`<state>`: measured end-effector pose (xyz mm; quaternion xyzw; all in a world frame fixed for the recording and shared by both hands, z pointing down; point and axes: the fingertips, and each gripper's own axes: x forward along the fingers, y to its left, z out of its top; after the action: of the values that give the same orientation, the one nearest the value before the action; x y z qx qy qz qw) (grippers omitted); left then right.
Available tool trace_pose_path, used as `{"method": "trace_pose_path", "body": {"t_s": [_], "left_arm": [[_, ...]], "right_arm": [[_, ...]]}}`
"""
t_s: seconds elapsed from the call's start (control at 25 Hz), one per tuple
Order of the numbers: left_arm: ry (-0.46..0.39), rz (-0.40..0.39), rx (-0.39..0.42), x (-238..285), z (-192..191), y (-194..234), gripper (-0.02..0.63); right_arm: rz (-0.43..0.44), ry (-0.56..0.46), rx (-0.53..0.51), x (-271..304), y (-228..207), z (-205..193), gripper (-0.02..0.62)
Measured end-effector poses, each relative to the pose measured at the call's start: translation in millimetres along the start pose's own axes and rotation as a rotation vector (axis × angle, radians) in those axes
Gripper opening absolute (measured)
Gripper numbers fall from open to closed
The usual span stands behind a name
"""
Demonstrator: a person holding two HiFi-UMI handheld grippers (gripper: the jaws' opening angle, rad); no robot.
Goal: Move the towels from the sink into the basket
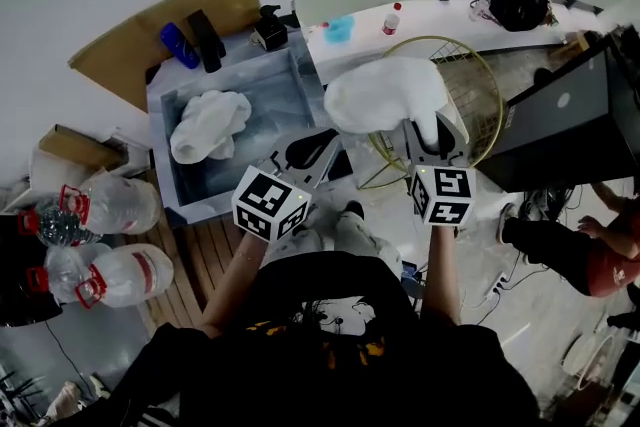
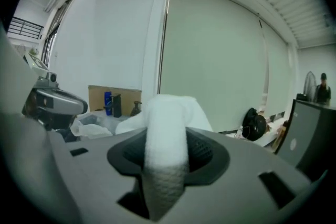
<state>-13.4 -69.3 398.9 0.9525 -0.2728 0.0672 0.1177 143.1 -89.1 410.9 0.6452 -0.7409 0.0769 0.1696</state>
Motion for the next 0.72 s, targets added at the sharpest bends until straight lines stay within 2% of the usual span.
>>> {"method": "trace_pose_path", "body": {"t_s": [0.36,0.72], "left_arm": [[0.025,-0.005,0.002,94.5,12.7,-11.7,0.015],[0.046,0.021,0.007,175.9,23.9,-21.2,0.015]], "right_arm": [[-0.071,0.053,0.037,35.1,-132.1,-29.2,0.167],[-0.059,0.218,-0.007,116.0,-225.0,-101.8,0.167]]}}
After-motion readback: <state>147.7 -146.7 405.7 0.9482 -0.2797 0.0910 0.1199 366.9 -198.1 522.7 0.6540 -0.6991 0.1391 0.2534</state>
